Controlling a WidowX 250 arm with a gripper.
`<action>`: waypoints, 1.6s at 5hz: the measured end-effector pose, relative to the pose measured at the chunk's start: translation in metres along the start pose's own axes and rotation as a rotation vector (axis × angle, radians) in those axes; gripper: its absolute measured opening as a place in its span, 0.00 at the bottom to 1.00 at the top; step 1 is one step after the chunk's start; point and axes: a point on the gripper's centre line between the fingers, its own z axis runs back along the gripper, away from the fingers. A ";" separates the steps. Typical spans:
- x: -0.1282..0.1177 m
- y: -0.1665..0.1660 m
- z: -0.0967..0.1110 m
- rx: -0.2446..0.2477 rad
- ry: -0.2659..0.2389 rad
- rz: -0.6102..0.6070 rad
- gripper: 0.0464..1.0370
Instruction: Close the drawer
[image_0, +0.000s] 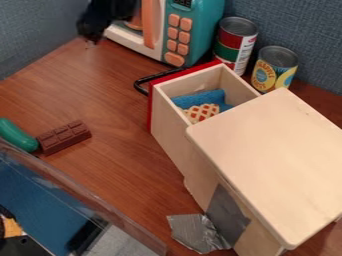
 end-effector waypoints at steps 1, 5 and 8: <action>0.008 0.016 -0.031 -0.075 0.008 -0.038 0.96; 0.030 0.025 -0.049 -0.340 -0.060 -0.256 0.96; 0.038 0.018 -0.081 -0.328 -0.100 -0.300 0.96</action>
